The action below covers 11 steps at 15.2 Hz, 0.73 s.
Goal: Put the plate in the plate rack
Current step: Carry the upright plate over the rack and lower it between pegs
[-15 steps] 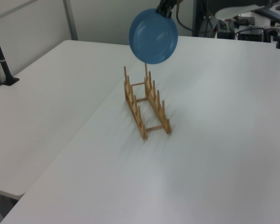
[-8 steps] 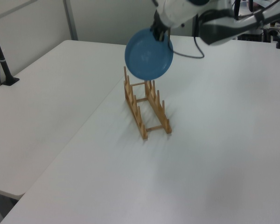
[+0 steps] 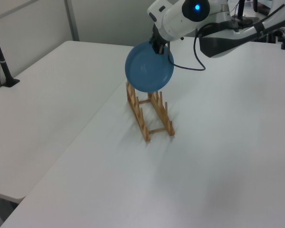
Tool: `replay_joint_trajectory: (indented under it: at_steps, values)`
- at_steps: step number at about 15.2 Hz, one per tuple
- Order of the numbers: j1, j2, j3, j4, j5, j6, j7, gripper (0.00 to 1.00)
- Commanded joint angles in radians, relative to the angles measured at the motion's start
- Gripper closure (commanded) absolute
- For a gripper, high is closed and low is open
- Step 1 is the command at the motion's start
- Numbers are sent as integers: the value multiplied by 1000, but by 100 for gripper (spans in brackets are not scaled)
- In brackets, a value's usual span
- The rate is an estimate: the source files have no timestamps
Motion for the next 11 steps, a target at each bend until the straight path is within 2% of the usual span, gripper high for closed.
replay_joint_trajectory:
  at_steps: [1, 4, 6, 9, 10, 11]
  values:
    - [16, -2, 3, -21, -26, -11, 32, 100]
    - [18, 21, 18, -29, -26, -15, 54, 100]
    - [18, 35, 26, -30, -32, -17, 67, 95]
    - [18, 51, 28, -29, -41, -17, 86, 52]
    - [18, 53, 28, -29, -46, -15, 104, 7]
    - [18, 53, 28, -29, -50, -14, 129, 0]
